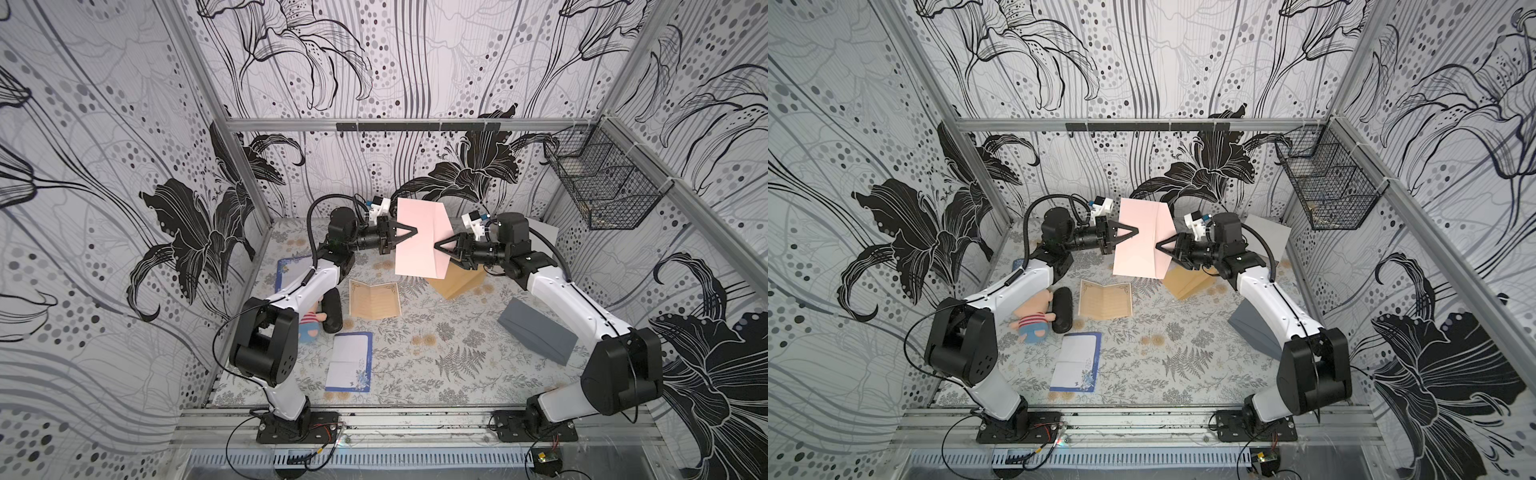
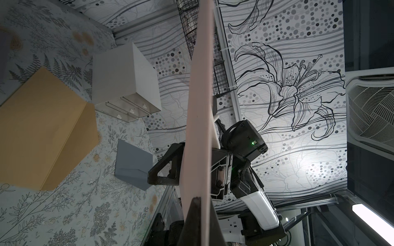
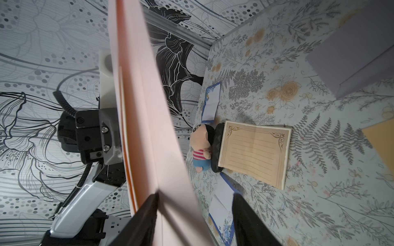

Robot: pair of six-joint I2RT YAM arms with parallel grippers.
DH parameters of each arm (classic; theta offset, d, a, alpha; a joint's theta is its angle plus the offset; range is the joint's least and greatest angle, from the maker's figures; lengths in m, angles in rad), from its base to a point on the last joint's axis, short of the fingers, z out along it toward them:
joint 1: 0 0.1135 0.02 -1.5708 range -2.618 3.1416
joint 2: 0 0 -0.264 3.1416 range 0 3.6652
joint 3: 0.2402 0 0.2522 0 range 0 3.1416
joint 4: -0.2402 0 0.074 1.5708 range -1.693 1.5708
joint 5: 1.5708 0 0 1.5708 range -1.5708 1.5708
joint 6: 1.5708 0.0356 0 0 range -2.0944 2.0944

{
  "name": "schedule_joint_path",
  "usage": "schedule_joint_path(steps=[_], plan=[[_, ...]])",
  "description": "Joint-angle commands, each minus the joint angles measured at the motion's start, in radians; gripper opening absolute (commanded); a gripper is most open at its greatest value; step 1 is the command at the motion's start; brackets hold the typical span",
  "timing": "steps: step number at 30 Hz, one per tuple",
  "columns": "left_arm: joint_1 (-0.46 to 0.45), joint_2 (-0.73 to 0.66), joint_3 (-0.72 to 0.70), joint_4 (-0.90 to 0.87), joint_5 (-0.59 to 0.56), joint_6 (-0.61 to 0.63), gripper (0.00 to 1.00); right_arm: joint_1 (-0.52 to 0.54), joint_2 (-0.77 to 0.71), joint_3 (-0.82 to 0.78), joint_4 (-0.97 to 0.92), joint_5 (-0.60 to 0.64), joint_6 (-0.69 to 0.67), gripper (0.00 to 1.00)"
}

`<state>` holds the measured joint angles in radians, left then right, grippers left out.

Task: Take the letter paper out of the envelope
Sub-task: Pick up the envelope from the center of the board.

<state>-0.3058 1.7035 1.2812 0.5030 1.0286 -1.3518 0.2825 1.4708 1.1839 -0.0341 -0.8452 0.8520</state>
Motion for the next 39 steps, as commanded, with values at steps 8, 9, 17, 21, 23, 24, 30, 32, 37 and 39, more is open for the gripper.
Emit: schedule_joint_path(steps=[8,9,17,21,23,24,30,32,37,39], plan=[[-0.013,0.027,0.028,0.148,-0.077,-0.089,0.0,0.052,-0.033,-0.124,0.268,0.031,0.203,0.59],[-0.013,0.027,0.027,0.145,-0.079,-0.088,0.0,0.053,-0.033,-0.13,0.287,0.027,0.219,0.59],[-0.013,0.029,0.024,0.108,-0.106,-0.053,0.0,0.061,-0.078,-0.182,0.389,0.01,0.325,0.58],[-0.014,0.042,0.021,0.112,-0.112,-0.057,0.0,0.063,-0.099,-0.204,0.423,0.016,0.365,0.53],[-0.016,0.045,0.018,0.112,-0.114,-0.055,0.0,0.064,-0.103,-0.208,0.428,0.017,0.376,0.5],[-0.016,0.046,0.019,0.111,-0.114,-0.054,0.0,0.064,-0.105,-0.21,0.428,0.017,0.38,0.49],[-0.022,0.056,0.017,0.103,-0.119,-0.045,0.0,0.067,-0.116,-0.222,0.431,0.023,0.394,0.39],[-0.024,0.058,0.017,0.101,-0.122,-0.041,0.0,0.069,-0.119,-0.224,0.434,0.025,0.399,0.37],[-0.027,0.061,0.015,0.087,-0.125,-0.028,0.0,0.07,-0.124,-0.225,0.434,0.036,0.41,0.24],[-0.029,0.06,0.017,0.064,-0.125,-0.015,0.0,0.07,-0.131,-0.218,0.417,0.046,0.403,0.11]])
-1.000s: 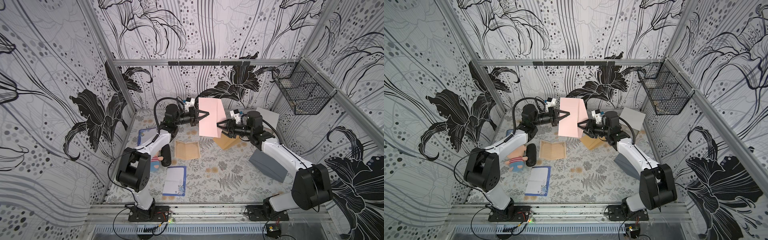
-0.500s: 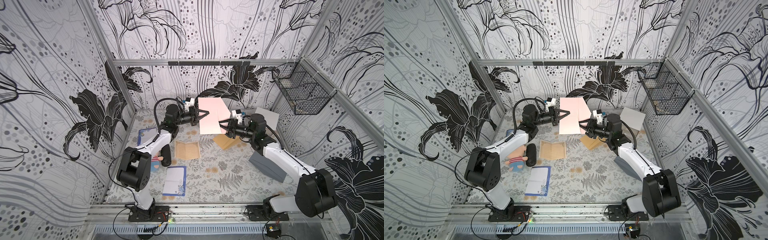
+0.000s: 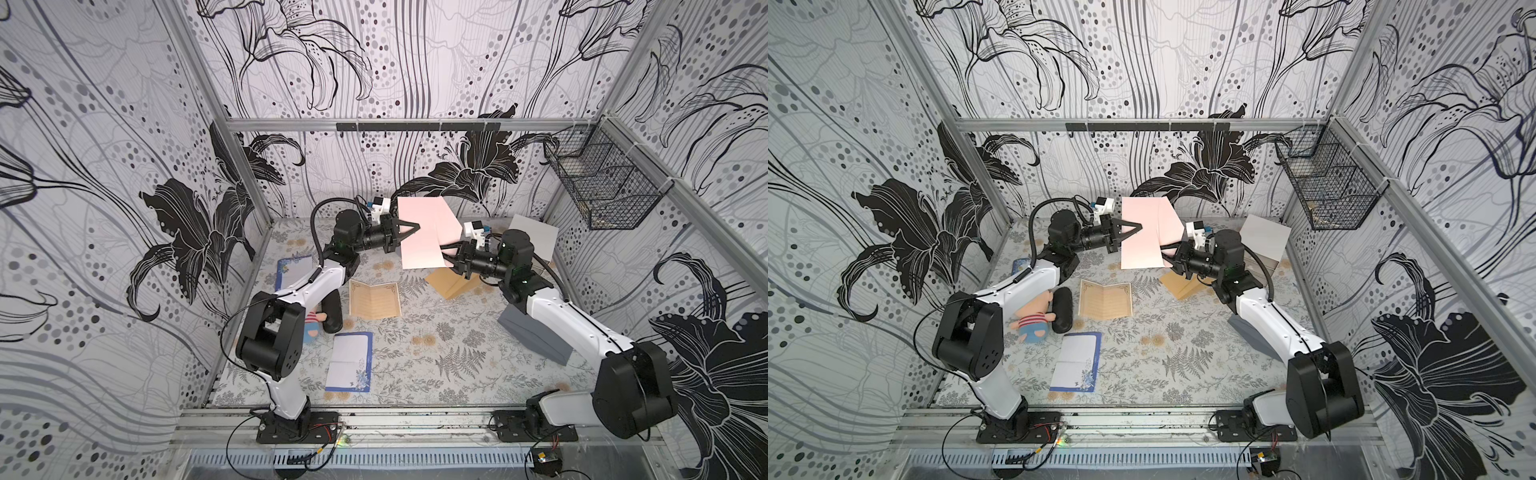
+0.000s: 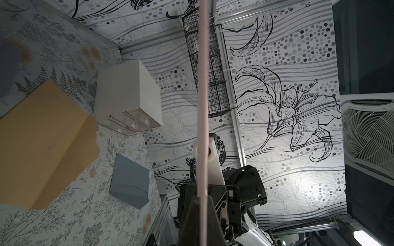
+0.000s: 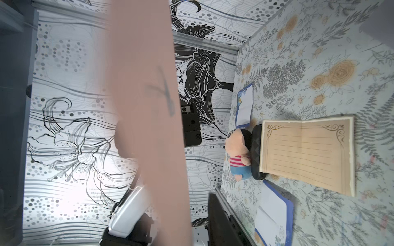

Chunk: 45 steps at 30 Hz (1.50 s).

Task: Take the letter paper out of the envelope
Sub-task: Pick up the envelope from the center of the board, then take out the letter paper from the envelope.

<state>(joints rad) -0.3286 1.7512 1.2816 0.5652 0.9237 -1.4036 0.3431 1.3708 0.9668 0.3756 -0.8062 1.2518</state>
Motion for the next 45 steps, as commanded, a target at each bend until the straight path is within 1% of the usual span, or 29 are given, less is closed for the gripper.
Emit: schedule_joint_path(steps=[1,2,3,4,5,6,7,9,10,12,13,15,16,18,21,24,26,29,35,39,41,45], plan=[[-0.006,0.013,0.018,-0.007,-0.023,0.044,0.0,0.01,-0.037,0.005,-0.019,0.015,-0.014,0.04],[-0.006,0.011,0.018,-0.017,-0.026,0.047,0.07,0.01,-0.044,0.014,-0.062,0.026,-0.039,0.0],[-0.005,0.007,0.018,-0.031,-0.032,0.054,0.2,0.01,-0.055,0.028,-0.133,0.044,-0.086,0.0],[-0.006,-0.003,0.02,-0.058,-0.044,0.069,0.33,0.01,-0.065,0.057,-0.25,0.073,-0.162,0.0],[-0.006,-0.017,0.027,-0.11,-0.063,0.096,0.41,0.01,-0.074,0.097,-0.402,0.119,-0.251,0.0],[-0.004,-0.04,0.045,-0.212,-0.1,0.15,0.48,0.01,-0.089,0.151,-0.574,0.21,-0.361,0.0],[-0.004,-0.07,0.079,-0.345,-0.163,0.231,0.53,0.01,-0.106,0.185,-0.688,0.314,-0.448,0.0],[-0.006,-0.121,0.166,-0.662,-0.329,0.374,0.6,0.01,-0.149,0.206,-0.768,0.467,-0.569,0.0],[-0.006,-0.133,0.217,-0.75,-0.382,0.42,0.61,0.01,-0.166,0.21,-0.775,0.535,-0.618,0.0],[-0.009,-0.128,0.31,-0.847,-0.424,0.449,0.61,0.01,-0.18,0.225,-0.77,0.635,-0.712,0.0],[-0.012,-0.115,0.36,-0.881,-0.432,0.454,0.59,0.01,-0.182,0.23,-0.756,0.68,-0.751,0.0],[-0.026,-0.09,0.446,-0.927,-0.445,0.454,0.51,0.017,-0.174,0.245,-0.72,0.756,-0.826,0.0],[-0.038,-0.076,0.484,-0.942,-0.457,0.453,0.47,0.027,-0.166,0.256,-0.708,0.808,-0.864,0.0],[-0.062,-0.053,0.541,-0.952,-0.477,0.442,0.43,0.058,-0.145,0.291,-0.694,0.914,-0.942,0.0],[-0.109,-0.022,0.606,-0.958,-0.52,0.427,0.35,0.117,-0.093,0.355,-0.691,1.053,-1.046,0.0],[-0.153,0.012,0.663,-0.974,-0.546,0.398,0.34,0.17,-0.053,0.401,-0.688,1.139,-1.103,0.0],[-0.172,0.042,0.717,-1.006,-0.542,0.388,0.34,0.193,-0.032,0.419,-0.685,1.154,-1.117,0.0],[-0.207,0.076,0.791,-1.078,-0.572,0.426,0.35,0.215,-0.016,0.421,-0.671,1.142,-1.115,0.0],[-0.24,0.089,0.792,-1.091,-0.6,0.444,0.34,0.256,0.005,0.42,-0.672,1.107,-1.138,0.0],[-0.248,0.083,0.772,-1.051,-0.606,0.45,0.25,0.265,0.005,0.407,-0.676,1.084,-1.135,0.0],[-0.251,0.088,0.771,-1.048,-0.598,0.454,0.25,0.269,0.007,0.405,-0.682,1.068,-1.135,0.0],[-0.254,0.129,0.838,-1.166,-0.607,0.487,0.27,0.277,0.008,0.408,-0.695,1.074,-1.138,0.0]])
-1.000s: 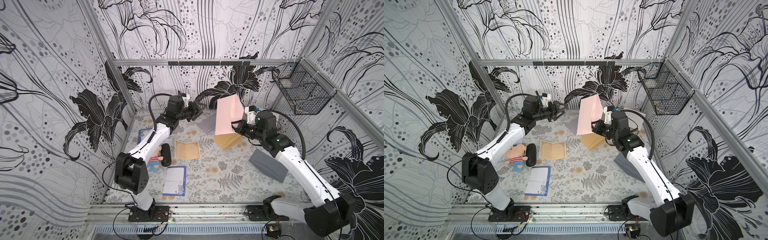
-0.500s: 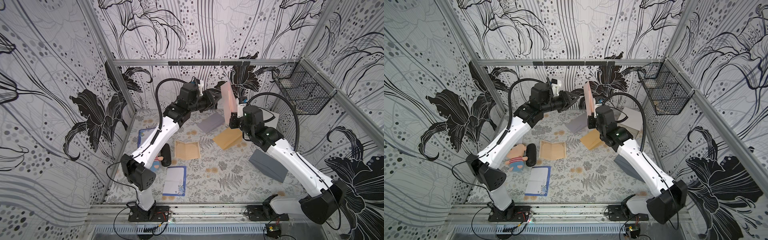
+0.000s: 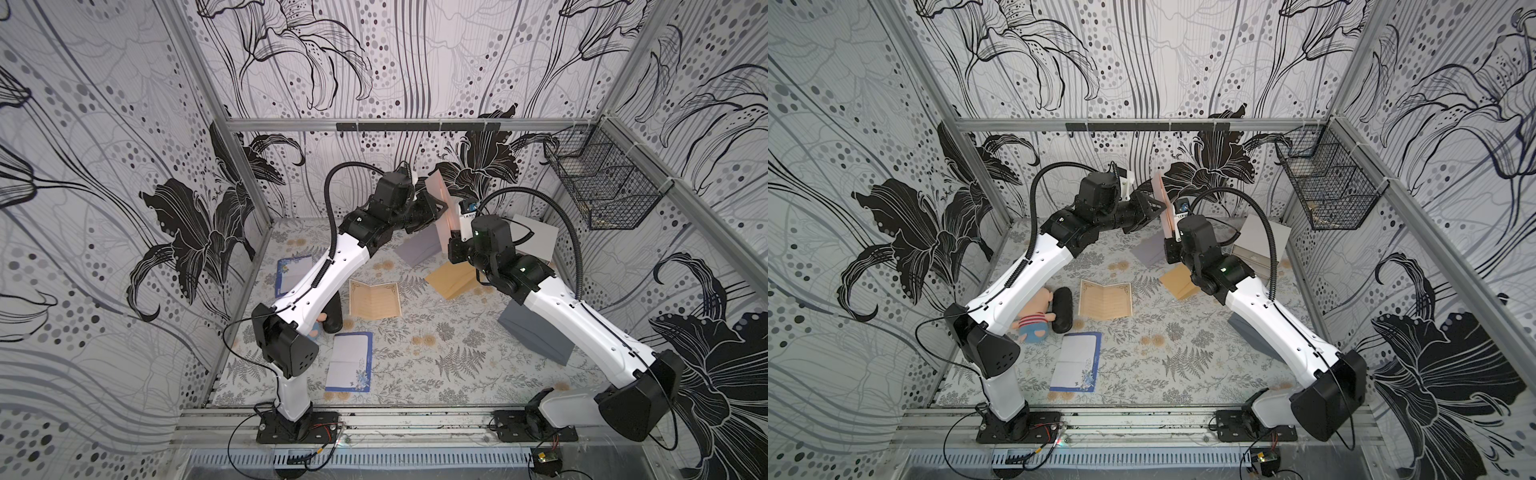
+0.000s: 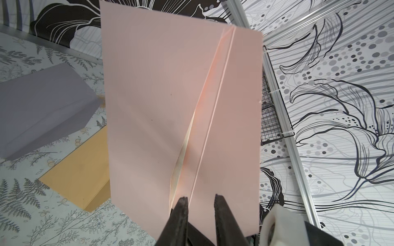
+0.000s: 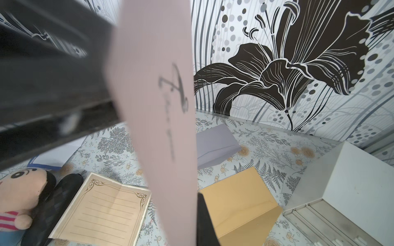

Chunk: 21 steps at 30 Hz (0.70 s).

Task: Take the letter paper out of the envelope
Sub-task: Take out the letter paper from the envelope.

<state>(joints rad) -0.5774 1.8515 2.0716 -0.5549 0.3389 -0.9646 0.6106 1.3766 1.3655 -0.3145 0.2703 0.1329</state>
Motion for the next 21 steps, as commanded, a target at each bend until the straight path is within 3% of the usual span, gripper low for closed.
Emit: schedule_joint_path(steps=[1,12,21], plan=[[-0.007,0.029,0.053,-0.062,-0.033,0.053,0.28,0.009,0.001,0.009,-0.005,-0.001,-0.021,0.0],[-0.01,0.06,0.086,-0.119,-0.05,0.093,0.32,0.058,-0.001,0.011,-0.022,0.03,-0.043,0.0],[-0.013,0.085,0.138,-0.211,-0.077,0.137,0.27,0.077,-0.002,0.013,-0.028,0.056,-0.041,0.0]])
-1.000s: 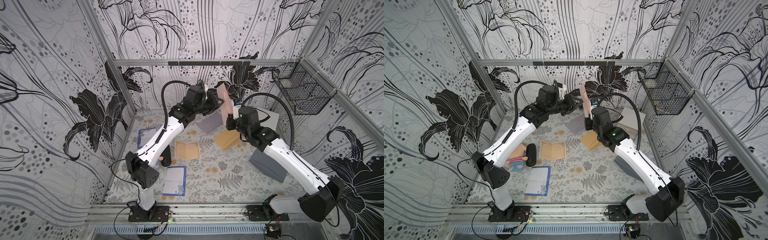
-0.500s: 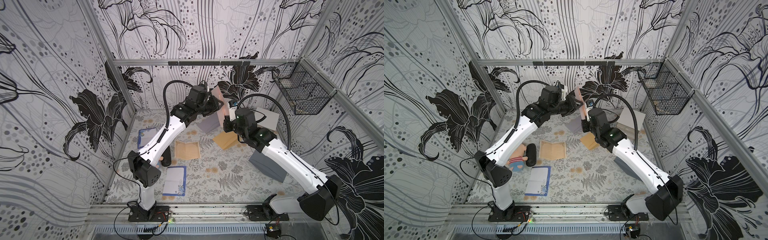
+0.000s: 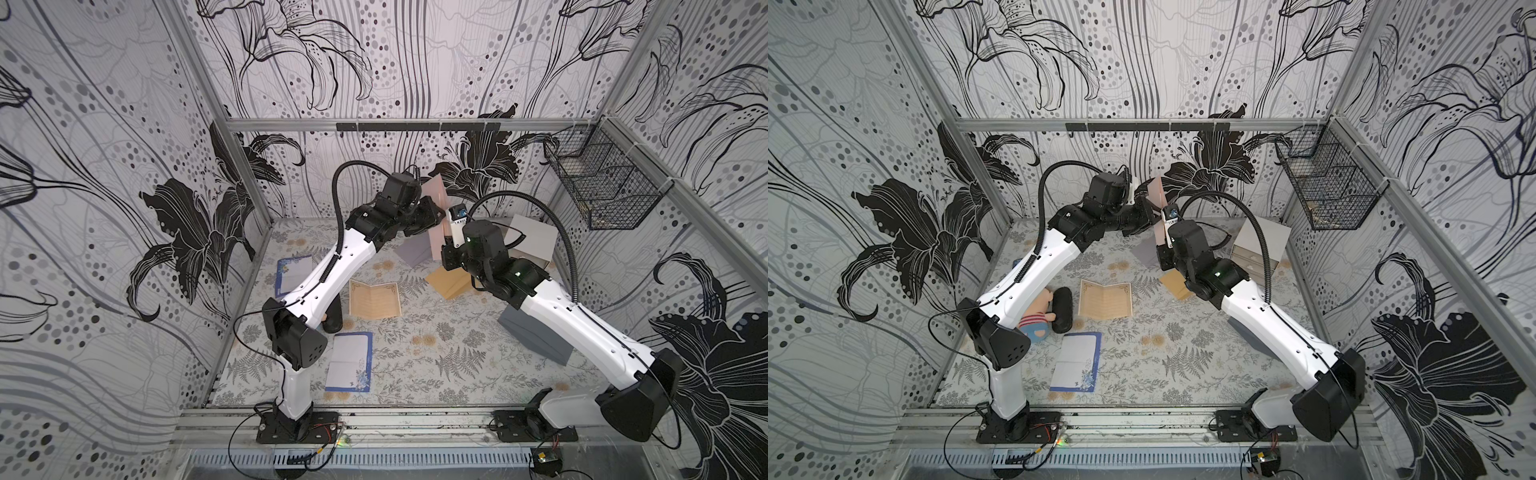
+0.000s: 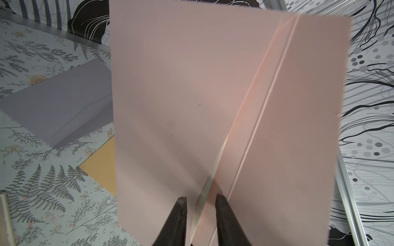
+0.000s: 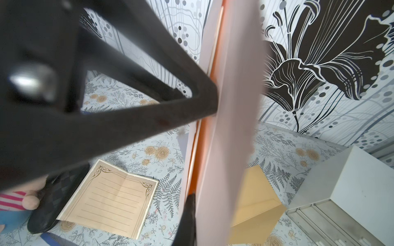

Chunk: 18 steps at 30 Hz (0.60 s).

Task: Take the letter paper out of the envelope
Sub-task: Take out the letter paper from the envelope.

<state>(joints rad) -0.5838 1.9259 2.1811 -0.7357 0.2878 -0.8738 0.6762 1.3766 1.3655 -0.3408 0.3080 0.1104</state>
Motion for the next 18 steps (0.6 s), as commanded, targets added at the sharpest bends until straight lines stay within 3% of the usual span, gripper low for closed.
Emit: schedule_joint_path(steps=[1,18], plan=[[-0.007,0.01,0.028,-0.031,-0.028,0.049,0.26,0.012,-0.002,0.013,-0.003,0.019,-0.018,0.0],[-0.007,-0.011,0.022,-0.046,-0.044,0.065,0.1,0.022,-0.014,0.003,-0.027,0.034,0.012,0.0]])
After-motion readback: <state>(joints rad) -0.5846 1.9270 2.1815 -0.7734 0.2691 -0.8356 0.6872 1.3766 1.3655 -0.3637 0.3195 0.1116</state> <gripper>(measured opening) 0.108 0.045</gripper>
